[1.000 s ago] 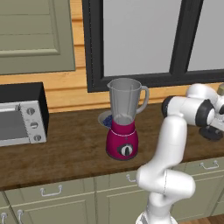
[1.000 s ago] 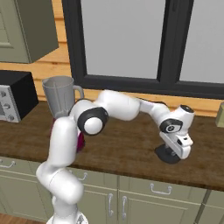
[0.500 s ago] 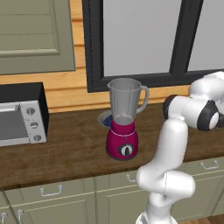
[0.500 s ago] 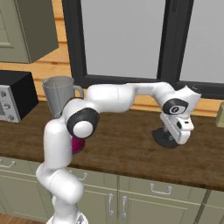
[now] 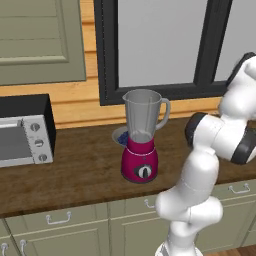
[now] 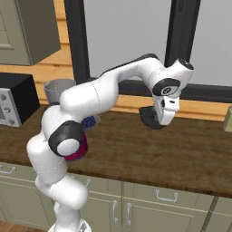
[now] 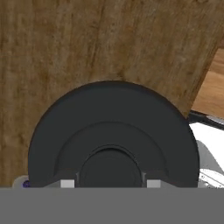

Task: Close the lid blender by securely placing the lid on top.

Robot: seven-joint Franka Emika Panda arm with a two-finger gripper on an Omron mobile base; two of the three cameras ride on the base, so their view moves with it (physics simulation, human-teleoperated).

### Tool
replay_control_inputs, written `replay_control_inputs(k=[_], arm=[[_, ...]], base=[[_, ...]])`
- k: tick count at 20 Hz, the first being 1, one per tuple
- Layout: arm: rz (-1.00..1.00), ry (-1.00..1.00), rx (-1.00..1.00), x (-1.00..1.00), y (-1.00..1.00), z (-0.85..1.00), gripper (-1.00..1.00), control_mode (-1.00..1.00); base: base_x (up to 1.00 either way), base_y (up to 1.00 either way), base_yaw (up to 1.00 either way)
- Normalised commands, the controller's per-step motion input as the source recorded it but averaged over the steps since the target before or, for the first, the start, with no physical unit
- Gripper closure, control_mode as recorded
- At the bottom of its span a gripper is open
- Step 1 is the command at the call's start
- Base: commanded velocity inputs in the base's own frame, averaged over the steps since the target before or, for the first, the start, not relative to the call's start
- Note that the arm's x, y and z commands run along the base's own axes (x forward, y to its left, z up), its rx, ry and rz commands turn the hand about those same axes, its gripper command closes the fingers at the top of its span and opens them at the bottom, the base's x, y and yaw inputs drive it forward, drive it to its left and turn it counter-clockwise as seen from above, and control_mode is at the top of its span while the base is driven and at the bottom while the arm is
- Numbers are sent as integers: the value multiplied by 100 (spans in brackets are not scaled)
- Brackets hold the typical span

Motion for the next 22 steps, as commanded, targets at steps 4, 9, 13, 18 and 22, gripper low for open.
replay_control_inputs(k=[4, 9, 13, 18, 22], arm=[[-22, -13, 0, -1, 100, 82, 100, -100], [-21, -14, 0, 0, 100, 63, 100, -100], [-19, -27, 0, 0, 100, 59, 100, -100], [-7, -18, 0, 1, 100, 59, 100, -100], [0, 1, -2, 6, 100, 65, 100, -100]], base=[[0, 0, 0], [0, 0, 0], [0, 0, 0], [0, 0, 0], [0, 0, 0]])
